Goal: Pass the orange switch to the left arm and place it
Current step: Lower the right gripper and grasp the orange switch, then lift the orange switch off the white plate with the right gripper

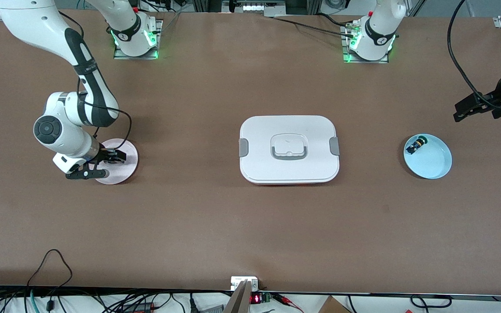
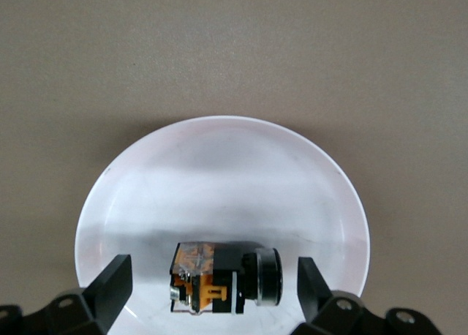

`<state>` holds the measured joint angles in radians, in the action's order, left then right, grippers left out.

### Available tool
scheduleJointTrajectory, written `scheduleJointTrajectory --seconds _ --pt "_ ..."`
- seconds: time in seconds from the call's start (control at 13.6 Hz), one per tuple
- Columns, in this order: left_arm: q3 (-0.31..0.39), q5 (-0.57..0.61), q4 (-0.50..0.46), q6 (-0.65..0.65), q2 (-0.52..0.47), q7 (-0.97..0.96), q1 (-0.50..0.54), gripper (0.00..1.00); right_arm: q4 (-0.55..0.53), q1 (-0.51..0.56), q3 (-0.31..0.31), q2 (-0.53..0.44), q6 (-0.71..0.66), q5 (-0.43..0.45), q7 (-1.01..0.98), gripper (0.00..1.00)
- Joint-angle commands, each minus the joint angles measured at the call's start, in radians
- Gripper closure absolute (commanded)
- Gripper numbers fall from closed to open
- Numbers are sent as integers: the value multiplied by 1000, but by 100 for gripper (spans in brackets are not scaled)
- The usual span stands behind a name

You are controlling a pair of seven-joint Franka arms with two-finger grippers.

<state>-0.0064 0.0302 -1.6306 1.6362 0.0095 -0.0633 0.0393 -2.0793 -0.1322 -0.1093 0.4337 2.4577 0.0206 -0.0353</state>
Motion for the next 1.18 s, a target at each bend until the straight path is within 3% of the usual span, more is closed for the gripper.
scheduleJointTrajectory --seconds 0.0,0.81,1.1 --pt "-3 -10 -5 -4 -8 5 7 0 -22 5 3 3 20 -1 -3 0" --pt "-3 -10 -6 -6 -8 7 7 0 -31 19 3 46 20 -1 -9 1" --pt "-3 -10 -6 -6 -8 7 7 0 -28 19 3 42 3 4 -28 57"
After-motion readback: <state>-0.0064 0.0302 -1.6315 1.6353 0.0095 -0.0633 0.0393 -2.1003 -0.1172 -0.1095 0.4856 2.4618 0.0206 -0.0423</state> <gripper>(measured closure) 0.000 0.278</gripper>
